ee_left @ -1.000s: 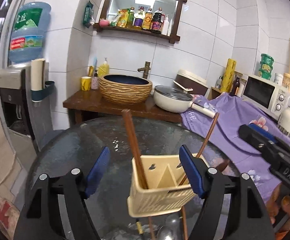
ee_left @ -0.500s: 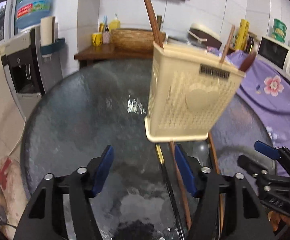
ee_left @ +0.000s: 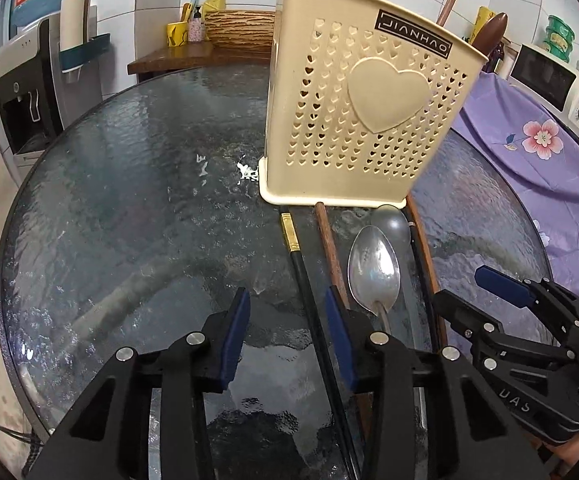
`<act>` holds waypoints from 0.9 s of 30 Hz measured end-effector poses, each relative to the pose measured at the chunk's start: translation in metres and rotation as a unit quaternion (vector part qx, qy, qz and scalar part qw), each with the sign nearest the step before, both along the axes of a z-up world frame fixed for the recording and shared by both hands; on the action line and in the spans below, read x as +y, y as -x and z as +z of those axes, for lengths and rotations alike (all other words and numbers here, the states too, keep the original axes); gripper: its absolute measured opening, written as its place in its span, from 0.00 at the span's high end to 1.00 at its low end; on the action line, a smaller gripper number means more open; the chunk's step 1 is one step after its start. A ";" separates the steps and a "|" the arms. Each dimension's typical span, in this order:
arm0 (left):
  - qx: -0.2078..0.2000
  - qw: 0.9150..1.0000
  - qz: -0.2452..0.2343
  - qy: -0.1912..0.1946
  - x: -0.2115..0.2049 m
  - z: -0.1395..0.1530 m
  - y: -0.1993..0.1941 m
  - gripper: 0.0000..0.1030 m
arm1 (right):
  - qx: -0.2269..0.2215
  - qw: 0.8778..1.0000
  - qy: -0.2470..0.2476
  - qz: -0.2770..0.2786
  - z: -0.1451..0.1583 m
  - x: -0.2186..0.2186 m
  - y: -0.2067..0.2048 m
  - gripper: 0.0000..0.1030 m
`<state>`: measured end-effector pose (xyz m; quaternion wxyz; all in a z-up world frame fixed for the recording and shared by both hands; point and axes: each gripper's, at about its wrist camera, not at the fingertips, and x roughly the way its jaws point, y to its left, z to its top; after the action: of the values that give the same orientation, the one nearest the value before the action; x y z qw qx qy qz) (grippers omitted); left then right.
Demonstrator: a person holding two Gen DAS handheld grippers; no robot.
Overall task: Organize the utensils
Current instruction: 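Move both tools down toward the remaining utensils beside the holder, then close the left tool on a gold-tipped black chopstick while the right tool closes on a brown wooden chopstick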
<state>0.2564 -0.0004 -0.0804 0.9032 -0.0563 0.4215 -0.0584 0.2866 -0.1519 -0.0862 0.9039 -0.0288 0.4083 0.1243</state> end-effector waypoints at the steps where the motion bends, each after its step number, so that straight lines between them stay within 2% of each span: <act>1: 0.001 1.000 0.000 -0.001 0.000 -0.001 0.000 0.64 | 0.001 1.000 0.000 -0.001 0.000 -0.001 0.000 0.45; 13: 0.007 1.000 -0.006 -0.006 -0.008 -0.004 -0.002 0.67 | 0.017 0.999 0.022 -0.023 0.001 -0.022 -0.009 0.47; 17: 0.011 1.000 -0.009 -0.011 -0.011 -0.003 -0.009 0.73 | 0.031 0.999 0.018 -0.023 -0.001 -0.024 -0.022 0.56; 21: 0.016 1.000 -0.009 -0.021 -0.013 -0.003 -0.019 0.81 | 0.038 0.999 0.005 -0.033 -0.001 -0.029 -0.037 0.60; 25: 0.021 0.999 -0.007 -0.025 -0.012 -0.002 -0.031 0.83 | 0.040 0.998 0.009 -0.043 0.000 -0.033 -0.055 0.61; 27: 0.021 0.999 -0.008 -0.028 -0.012 -0.002 -0.035 0.83 | 0.045 0.998 0.000 -0.051 0.001 -0.037 -0.068 0.64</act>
<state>0.2911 -0.0126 -0.0823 0.8948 -0.0290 0.4425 -0.0522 0.3545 -0.1892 -0.0851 0.8899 -0.0024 0.4492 0.0793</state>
